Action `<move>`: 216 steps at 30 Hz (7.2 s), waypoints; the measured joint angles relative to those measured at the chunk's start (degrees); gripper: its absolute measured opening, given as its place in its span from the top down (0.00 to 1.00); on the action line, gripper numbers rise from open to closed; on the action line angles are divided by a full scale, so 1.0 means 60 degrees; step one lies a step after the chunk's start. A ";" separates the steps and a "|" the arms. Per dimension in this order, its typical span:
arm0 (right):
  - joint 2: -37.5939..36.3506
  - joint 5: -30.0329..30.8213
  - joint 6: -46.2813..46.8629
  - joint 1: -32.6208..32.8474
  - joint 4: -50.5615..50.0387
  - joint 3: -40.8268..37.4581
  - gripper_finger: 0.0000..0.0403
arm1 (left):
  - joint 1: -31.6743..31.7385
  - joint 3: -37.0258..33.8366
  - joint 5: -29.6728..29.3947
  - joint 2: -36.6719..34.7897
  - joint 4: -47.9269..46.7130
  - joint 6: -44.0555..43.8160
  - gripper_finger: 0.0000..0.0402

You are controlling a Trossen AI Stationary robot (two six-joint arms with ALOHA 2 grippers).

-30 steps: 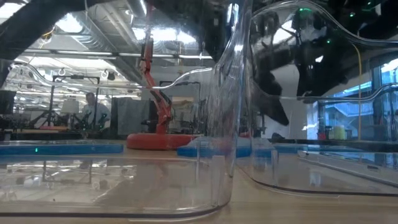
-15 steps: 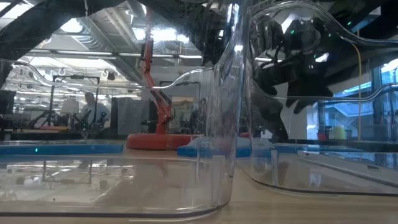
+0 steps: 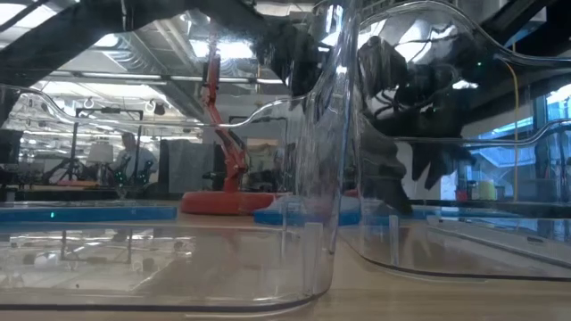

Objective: Pick & place jewel cases by type
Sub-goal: Put the right blue cd case into the left transparent bin

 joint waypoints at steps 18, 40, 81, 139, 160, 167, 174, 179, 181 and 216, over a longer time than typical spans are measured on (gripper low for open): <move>0.2325 -0.1644 -0.2155 -0.0648 -0.0036 0.0076 0.46 | -0.0040 -0.0035 -0.0392 0.0105 -0.0106 0.0007 0.47; 0.2141 -0.3794 -0.3208 -0.0642 -0.1240 -0.0040 0.46 | -0.0047 -0.0067 -0.1178 0.0076 -0.0499 -0.0175 0.47; 0.2108 -0.3817 -0.2705 -0.0134 -0.1162 0.0018 0.46 | -0.1317 -0.0075 -0.4499 0.0149 0.1715 0.4394 0.85; -0.2948 0.1863 -0.1194 0.0774 -0.1086 0.0317 0.46 | -0.7477 -0.0071 -0.7522 -0.4977 -0.8710 -0.7822 0.94; -0.2945 0.2307 -0.0149 0.0770 -0.0926 0.0313 0.46 | -0.8317 -0.0495 -0.3561 -0.4809 -1.1432 -1.2822 0.96; -0.2945 0.2306 -0.0229 0.0766 -0.0926 0.0313 0.46 | -0.7751 -0.1330 -0.2665 -0.4809 -1.1215 -1.2820 0.95; -0.2941 0.2882 -0.0254 0.0766 -0.0926 0.0313 0.46 | -0.7230 -0.1419 -0.2742 -0.4733 -1.0785 -1.2296 0.92; -0.2941 0.3049 -0.0505 0.0766 -0.0926 0.0311 0.46 | -0.6999 -0.1419 -0.2445 -0.4370 -1.0606 -1.1587 0.93; -0.2941 0.3046 -0.0524 0.0770 -0.0926 0.0310 0.46 | -0.6934 -0.1423 -0.2224 -0.4191 -1.0595 -1.1560 0.93; -0.2941 0.3050 -0.0721 0.0766 -0.0929 0.0310 0.46 | -0.6805 -0.1430 -0.1478 -0.3895 -1.0604 -1.1712 0.91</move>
